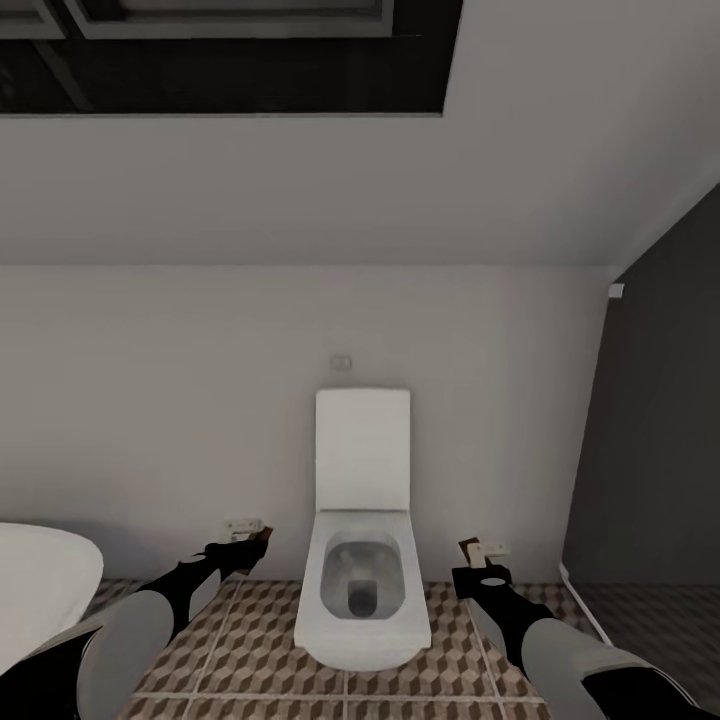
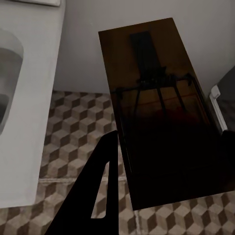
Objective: Take the four mousetraps from the cabinet in the bathroom and place them on the bathroom floor. Make sure all four end up on the same floor surface, and ensure that at least two of them are either under or directly next to the same bathroom sink.
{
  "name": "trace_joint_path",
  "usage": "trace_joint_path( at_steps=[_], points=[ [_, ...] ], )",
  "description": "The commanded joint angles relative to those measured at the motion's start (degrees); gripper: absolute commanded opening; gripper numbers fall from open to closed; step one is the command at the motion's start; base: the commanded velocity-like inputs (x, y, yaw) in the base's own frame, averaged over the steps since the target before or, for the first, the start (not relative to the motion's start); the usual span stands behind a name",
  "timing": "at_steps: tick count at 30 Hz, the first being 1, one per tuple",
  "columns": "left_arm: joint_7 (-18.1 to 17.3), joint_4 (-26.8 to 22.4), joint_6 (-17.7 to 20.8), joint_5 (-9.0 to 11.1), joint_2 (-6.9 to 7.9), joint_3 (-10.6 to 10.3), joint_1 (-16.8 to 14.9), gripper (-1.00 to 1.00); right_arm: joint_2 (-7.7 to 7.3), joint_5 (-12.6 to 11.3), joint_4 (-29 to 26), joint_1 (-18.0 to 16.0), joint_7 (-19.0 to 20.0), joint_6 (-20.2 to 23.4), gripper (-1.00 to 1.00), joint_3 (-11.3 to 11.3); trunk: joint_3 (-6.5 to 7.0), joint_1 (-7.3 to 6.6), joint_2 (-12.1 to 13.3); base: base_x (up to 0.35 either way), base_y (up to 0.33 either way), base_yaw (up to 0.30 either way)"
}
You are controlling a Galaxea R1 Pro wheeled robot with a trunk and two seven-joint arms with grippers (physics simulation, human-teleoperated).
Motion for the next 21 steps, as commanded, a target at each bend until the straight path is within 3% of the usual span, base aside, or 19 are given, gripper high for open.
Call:
trace_joint_path(
  at_steps=[1, 21],
  points=[
    [-0.18, 0.05, -0.19, -0.6, 0.03, 0.5, -0.05, -1.0, -0.01, -0.24, -0.02, -0.04, -0.15, 0.08, -1.0, 0.45, -0.25, 0.22, -0.45, 0.0, 0.0, 0.0],
    [-0.16, 0.06, 0.03, -0.64, -0.04, 0.5, -0.05, -1.0, 0.05, -0.24, -0.02, -0.04, -0.09, 0.2, -1.0, 0.46, -3.84, 4.61, -8.47, 0.0, 0.0, 0.0]
  ],
)
